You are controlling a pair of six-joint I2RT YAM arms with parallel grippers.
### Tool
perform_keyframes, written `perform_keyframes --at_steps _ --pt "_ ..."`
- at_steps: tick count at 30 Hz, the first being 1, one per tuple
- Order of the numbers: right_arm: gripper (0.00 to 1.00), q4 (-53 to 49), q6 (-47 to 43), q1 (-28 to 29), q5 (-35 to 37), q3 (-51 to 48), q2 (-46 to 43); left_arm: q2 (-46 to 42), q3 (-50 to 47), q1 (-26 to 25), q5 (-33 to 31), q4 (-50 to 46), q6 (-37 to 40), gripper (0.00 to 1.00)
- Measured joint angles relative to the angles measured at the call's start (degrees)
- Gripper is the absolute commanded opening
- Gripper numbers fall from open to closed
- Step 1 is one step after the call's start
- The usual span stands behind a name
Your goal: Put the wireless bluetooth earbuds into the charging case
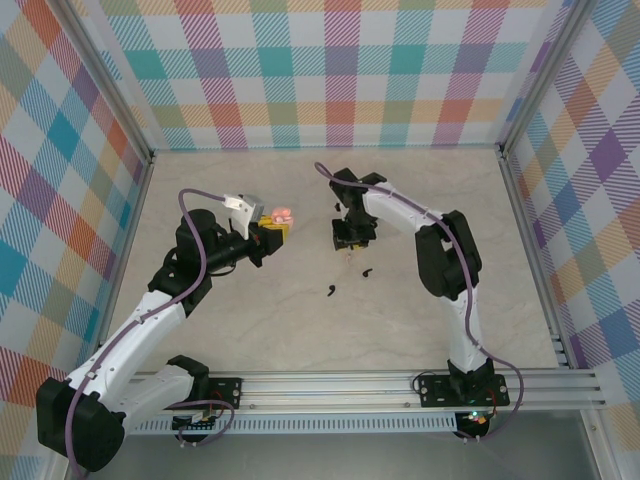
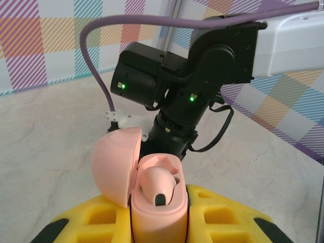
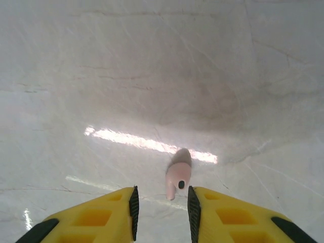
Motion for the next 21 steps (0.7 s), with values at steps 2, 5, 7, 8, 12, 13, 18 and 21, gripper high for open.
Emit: perform_keyframes --at_steps 2,5,7,8,12,13,18,21 --pt "0.33 -1.07 -0.02 0.0 0.02 1.77 1.18 0.0 0.0 0.0 0.04 0.0 0.0 0.15" --pt "0.33 -2.73 0.0 0.0 0.11 2.67 2.49 0.0 0.0 0.0 0.22 0.0 -0.02 0.15" --pt "0.33 -3.76 0.0 0.0 0.42 3.04 3.28 0.0 0.0 0.0 0.22 0.02 -0.02 0.15" --pt "0.32 -4.24 0.0 0.0 0.48 3.19 3.69 0.0 0.0 0.0 0.22 0.0 -0.02 0.15" --pt "0.32 -5.86 0.02 0.0 0.7 4.59 5.2 0.0 0.0 0.0 0.33 0.02 -0.02 0.15" --pt "0.32 -6.21 0.02 0.0 0.72 5.05 5.51 0.0 0.0 0.0 0.42 0.02 -0.02 0.15" --pt "0.32 -7.37 0.04 0.0 0.85 6.71 6.21 0.0 0.0 0.0 0.44 0.02 -0.02 0.15" --pt "0.31 -8.0 0.07 0.0 0.85 7.34 6.71 0.0 0.0 0.0 0.46 0.02 -0.02 0.15"
